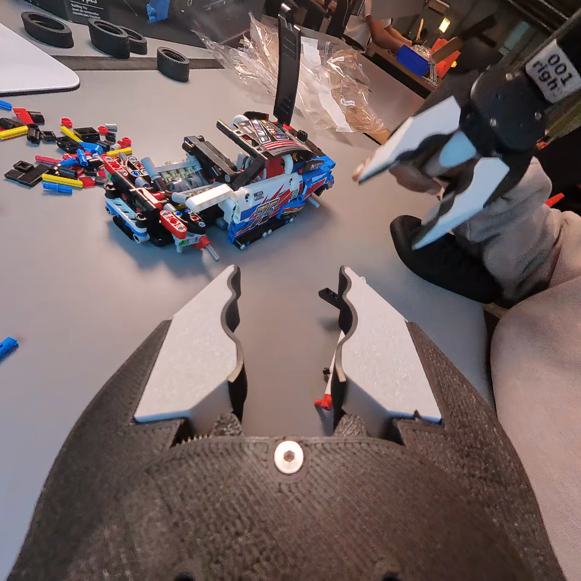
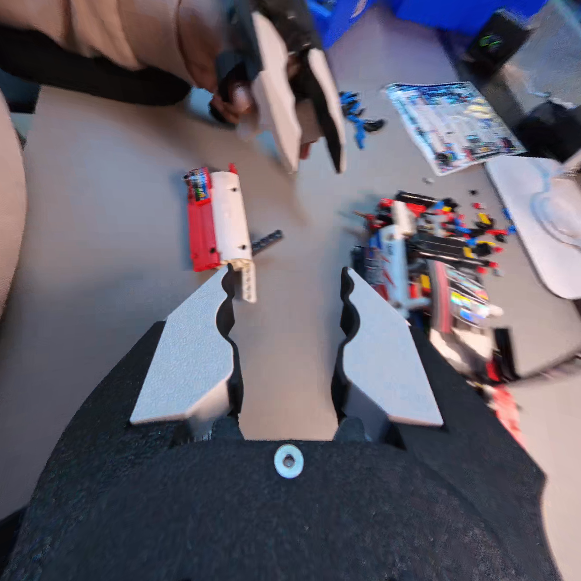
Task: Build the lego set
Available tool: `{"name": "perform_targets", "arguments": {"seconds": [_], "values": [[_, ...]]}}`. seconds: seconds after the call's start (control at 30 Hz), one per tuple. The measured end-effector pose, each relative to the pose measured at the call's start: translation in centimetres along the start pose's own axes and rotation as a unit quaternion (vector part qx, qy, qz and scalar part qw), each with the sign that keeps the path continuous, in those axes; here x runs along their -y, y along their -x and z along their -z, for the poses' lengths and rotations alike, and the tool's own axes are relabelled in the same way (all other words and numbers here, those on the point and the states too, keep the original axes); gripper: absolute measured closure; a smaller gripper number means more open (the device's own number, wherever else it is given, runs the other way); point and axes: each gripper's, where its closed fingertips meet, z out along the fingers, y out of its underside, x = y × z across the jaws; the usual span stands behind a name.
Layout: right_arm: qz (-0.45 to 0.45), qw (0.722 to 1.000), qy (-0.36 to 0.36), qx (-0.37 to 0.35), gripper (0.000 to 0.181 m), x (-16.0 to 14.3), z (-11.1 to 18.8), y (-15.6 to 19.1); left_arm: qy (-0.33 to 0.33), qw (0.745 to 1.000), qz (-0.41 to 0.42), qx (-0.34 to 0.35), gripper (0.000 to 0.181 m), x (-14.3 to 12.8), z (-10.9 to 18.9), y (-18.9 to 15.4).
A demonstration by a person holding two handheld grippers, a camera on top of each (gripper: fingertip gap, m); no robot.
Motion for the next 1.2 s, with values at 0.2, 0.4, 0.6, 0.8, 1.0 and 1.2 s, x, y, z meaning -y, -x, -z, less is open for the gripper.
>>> {"name": "perform_targets", "arguments": {"seconds": [0.2,0.4,0.6,0.8,1.0,1.2], "values": [[-0.01,0.988,0.106,-0.114,0.083,-5.3,6.0,-11.5,-0.009,1.0,0.0,-0.001,0.122,0.1,-0.1,0.1],[-0.027,0.987,0.157,-0.01,0.063,-7.2,1.3,-12.4,-0.002,1.0,-0.021,0.008,0.123,-0.4,-0.6,0.0],[-0.072,0.984,0.161,0.01,0.075,-8.8,0.7,-11.9,-0.003,0.999,-0.048,0.011,0.126,-0.2,-0.3,-0.5],[-0.12,0.976,0.177,-0.032,0.075,-11.2,4.7,-9.7,0.002,0.998,-0.07,-0.003,0.127,-0.3,-0.4,-1.6],[-0.289,0.923,0.198,-0.156,0.075,-14.0,8.3,-8.8,0.004,0.996,-0.088,-0.006,0.128,-0.4,-0.6,-2.4],[-0.346,0.89,0.182,-0.233,0.067,-13.5,8.8,-6.8,-0.01,0.995,-0.095,0.007,0.128,0.3,-0.1,-2.1]]}}
